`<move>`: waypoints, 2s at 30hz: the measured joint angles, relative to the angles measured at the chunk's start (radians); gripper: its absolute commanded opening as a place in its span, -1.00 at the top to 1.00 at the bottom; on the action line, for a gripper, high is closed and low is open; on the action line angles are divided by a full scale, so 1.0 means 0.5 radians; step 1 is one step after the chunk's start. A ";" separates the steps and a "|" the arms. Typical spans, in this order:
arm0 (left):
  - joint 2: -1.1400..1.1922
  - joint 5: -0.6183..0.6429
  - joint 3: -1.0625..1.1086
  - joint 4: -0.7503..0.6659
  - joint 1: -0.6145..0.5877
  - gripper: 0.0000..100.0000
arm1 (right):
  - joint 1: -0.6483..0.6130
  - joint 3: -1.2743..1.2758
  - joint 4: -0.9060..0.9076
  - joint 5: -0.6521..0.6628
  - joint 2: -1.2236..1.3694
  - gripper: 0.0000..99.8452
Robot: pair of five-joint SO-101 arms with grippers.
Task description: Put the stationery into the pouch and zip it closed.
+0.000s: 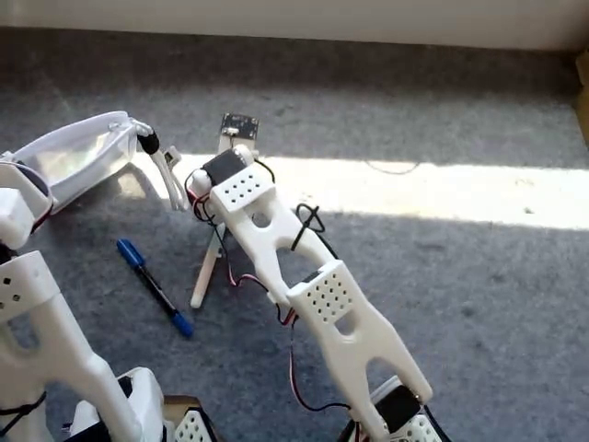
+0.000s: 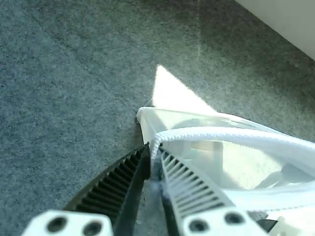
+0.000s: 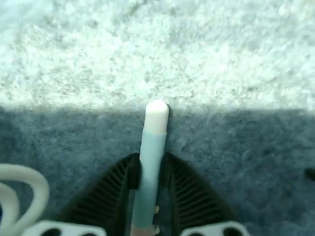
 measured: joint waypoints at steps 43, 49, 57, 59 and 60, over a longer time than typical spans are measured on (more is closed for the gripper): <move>0.000 0.000 0.000 0.000 0.000 0.97 | 0.298 -0.562 0.390 1.181 0.009 0.99; 0.000 0.000 0.000 0.000 0.000 0.97 | 0.307 -0.555 0.390 1.181 -0.021 0.99; 0.000 0.000 0.000 0.000 0.012 0.97 | 0.316 -0.144 0.390 1.181 -0.402 0.99; 0.000 0.000 0.000 0.000 0.043 0.97 | 0.316 -0.064 0.390 1.181 -0.500 0.99; 0.000 0.000 0.000 0.000 0.061 0.97 | 0.316 -0.031 0.390 1.181 -0.546 0.99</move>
